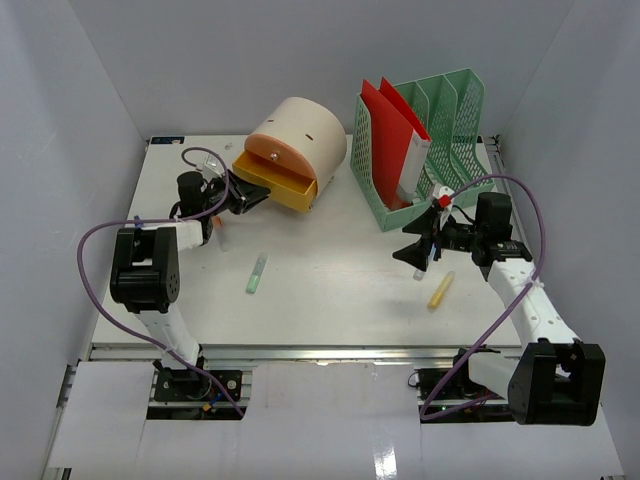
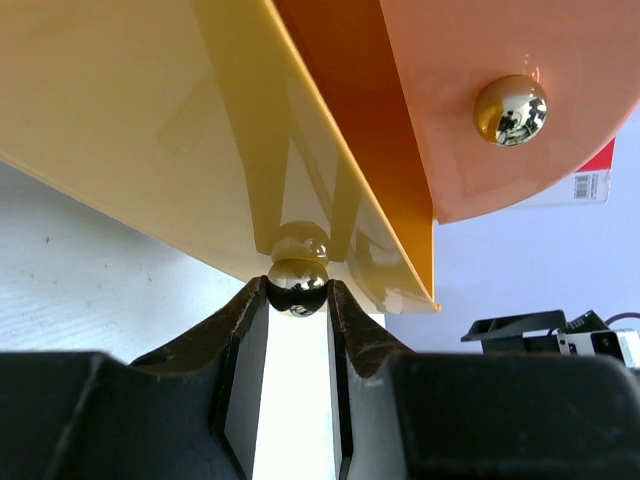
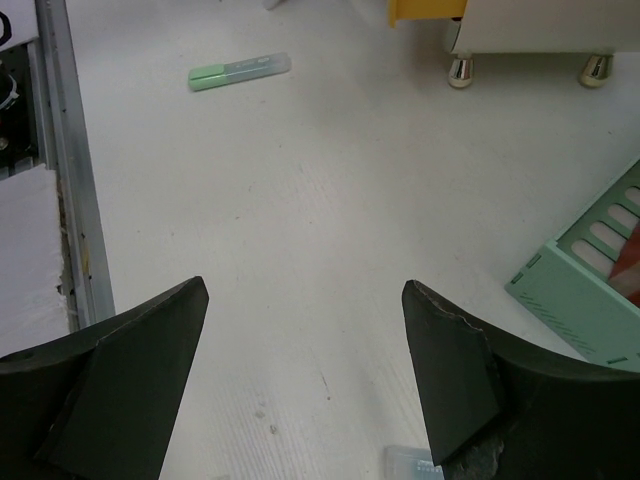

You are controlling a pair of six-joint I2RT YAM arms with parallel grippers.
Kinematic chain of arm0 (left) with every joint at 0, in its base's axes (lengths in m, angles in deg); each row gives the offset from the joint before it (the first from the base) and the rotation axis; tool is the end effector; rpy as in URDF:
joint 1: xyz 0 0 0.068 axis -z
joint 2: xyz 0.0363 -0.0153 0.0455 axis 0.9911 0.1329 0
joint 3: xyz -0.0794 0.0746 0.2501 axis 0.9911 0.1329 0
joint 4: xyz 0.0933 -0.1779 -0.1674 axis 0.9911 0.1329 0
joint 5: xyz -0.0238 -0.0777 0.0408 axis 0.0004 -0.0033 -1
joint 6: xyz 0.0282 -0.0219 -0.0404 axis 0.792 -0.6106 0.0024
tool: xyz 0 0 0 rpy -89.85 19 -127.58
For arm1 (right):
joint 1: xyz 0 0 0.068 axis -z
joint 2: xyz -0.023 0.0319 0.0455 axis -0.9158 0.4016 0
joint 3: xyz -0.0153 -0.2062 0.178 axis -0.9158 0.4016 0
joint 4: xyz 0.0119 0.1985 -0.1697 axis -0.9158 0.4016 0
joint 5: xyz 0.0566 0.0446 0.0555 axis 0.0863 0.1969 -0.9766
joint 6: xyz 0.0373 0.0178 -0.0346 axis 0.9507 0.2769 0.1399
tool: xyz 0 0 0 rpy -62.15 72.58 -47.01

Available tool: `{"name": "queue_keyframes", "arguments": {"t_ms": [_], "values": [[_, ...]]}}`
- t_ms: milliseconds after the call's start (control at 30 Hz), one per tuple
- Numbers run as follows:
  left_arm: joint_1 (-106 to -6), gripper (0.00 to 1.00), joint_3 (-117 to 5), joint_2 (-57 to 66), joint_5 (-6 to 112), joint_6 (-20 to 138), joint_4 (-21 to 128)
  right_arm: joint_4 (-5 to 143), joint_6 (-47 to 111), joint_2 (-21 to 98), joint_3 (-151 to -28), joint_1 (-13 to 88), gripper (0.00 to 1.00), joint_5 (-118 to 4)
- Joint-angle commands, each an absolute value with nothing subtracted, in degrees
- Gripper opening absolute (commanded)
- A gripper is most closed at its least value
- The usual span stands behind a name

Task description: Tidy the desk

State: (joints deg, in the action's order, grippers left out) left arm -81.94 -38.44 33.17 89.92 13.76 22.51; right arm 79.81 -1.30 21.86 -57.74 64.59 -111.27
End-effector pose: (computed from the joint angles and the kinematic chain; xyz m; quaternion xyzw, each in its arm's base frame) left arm 0.3839 -0.0280 0.1907 -0.1514 0.7618 -0.5350 0.3325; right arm 0.2323 0.0383 0.2757 -0.4248 0.6654 0.3490 0.5049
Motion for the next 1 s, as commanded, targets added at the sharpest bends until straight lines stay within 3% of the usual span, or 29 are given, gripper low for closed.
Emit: {"name": "queue_keyframes", "arguments": {"t_ms": [0, 267, 700, 900, 967], "values": [[-82.74, 0.27, -37.19, 28.47, 92.87, 16.69, 24.02, 77.43, -1.67, 22.8, -57.19, 65.36, 0.85, -110.46], [-84.66, 0.32, -37.2, 26.66, 93.25, 18.13, 25.77, 77.43, -2.16, 23.81, -56.99, 65.54, 0.85, -108.02], [-85.78, 0.84, -38.35, 21.97, 95.87, 23.99, 31.97, 80.41, -4.74, 25.57, -58.27, 65.71, 0.85, -104.03], [-87.2, 0.9, -36.24, 7.82, 88.58, 37.82, 47.44, 90.3, -8.27, 25.57, -61.88, 65.62, 0.87, -95.78], [-87.2, 0.92, -34.77, 1.94, 83.62, 41.89, 54.15, 91.89, -8.05, 24.78, -62.09, 65.62, 0.92, -89.23]]}}
